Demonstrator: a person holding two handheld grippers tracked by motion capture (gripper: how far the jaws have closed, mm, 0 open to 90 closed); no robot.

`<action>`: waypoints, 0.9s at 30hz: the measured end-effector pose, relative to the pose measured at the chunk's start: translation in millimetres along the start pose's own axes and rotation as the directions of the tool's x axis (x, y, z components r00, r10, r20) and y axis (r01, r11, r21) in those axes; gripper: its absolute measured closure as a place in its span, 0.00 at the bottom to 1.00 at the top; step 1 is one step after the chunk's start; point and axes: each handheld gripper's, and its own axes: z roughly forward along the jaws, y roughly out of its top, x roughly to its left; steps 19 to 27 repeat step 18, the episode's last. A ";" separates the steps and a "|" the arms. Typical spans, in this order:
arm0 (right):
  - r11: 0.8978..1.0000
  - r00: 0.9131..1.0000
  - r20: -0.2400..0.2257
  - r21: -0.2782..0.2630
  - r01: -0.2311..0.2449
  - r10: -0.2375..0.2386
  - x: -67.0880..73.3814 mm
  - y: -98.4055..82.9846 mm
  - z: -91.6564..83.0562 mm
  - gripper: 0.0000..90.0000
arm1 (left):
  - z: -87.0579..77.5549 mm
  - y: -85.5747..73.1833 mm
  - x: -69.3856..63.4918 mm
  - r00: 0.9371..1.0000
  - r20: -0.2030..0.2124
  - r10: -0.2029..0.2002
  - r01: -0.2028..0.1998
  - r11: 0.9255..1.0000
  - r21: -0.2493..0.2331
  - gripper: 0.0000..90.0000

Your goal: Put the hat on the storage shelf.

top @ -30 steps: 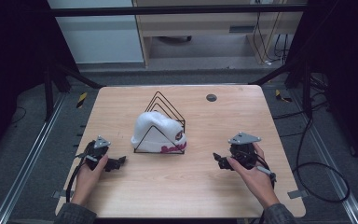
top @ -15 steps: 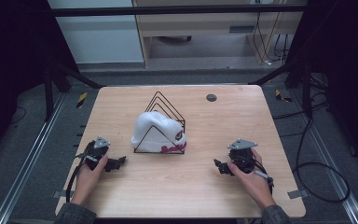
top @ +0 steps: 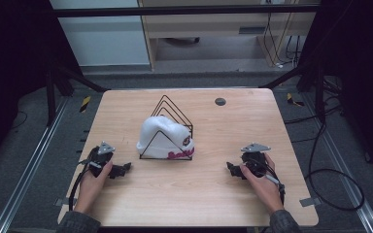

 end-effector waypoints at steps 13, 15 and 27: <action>1.000 0.998 0.051 -0.008 -0.021 0.021 3.0 -6.3 8.9 0.10 | 0.0 0.0 0.0 1.000 0.000 0.000 0.000 1.000 0.000 0.00; 0.999 0.997 0.063 -0.009 -0.033 0.034 4.6 -5.9 9.4 0.10 | 0.0 -0.1 0.0 1.000 0.000 0.001 -0.001 1.000 0.000 0.00; 0.999 0.996 0.072 -0.012 -0.044 0.045 5.9 -6.6 8.8 0.10 | 0.0 -0.1 0.0 1.000 0.000 0.000 0.000 1.000 -0.001 0.00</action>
